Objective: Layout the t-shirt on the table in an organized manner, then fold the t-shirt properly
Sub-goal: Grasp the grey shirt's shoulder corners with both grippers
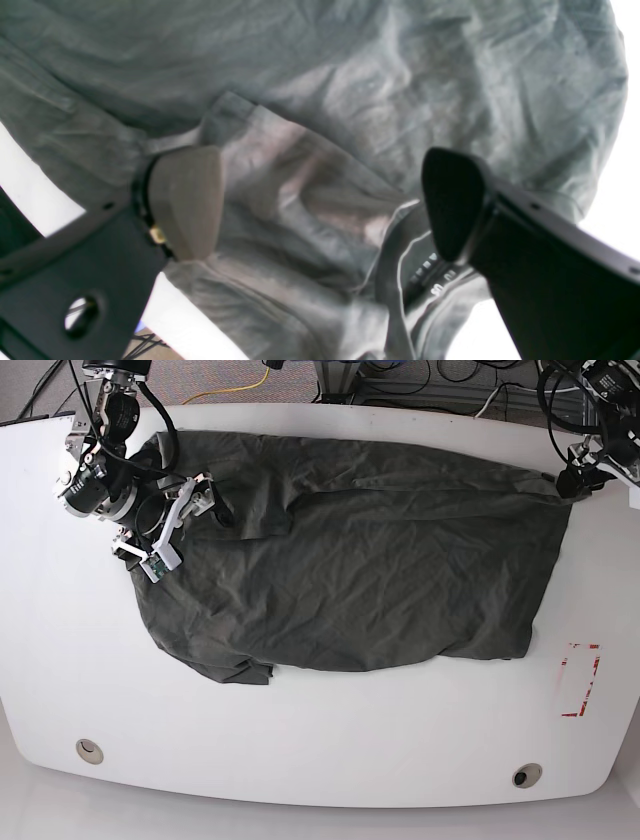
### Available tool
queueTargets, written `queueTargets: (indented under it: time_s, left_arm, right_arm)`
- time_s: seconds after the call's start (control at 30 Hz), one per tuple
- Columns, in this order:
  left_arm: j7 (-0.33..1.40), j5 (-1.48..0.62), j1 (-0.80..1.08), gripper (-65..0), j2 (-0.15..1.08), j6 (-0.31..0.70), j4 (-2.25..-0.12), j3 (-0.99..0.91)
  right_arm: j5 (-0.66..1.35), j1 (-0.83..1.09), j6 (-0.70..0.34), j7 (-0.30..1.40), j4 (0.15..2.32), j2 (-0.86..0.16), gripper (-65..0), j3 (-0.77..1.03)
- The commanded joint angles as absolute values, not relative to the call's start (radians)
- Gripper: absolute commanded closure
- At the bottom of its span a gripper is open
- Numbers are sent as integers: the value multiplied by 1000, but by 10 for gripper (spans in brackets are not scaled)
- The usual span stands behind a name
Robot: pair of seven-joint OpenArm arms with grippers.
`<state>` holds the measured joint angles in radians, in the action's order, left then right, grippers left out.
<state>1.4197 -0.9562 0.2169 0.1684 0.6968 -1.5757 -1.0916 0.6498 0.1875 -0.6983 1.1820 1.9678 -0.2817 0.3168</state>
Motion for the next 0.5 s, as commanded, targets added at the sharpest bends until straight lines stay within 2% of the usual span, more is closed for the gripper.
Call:
queueTargets:
  time_s: [0.0,0.47]
  left_arm:
    - [1396,-1029,209,-379,200,698,-1587,-1098]
    - [1396,-1058,206,-379,200,698,-1586,-1096]
  right_arm:
    - [664,180,-698,1161,1982,-294,-598,321]
    - [664,180,-698,1161,1982,-291,-598,321]
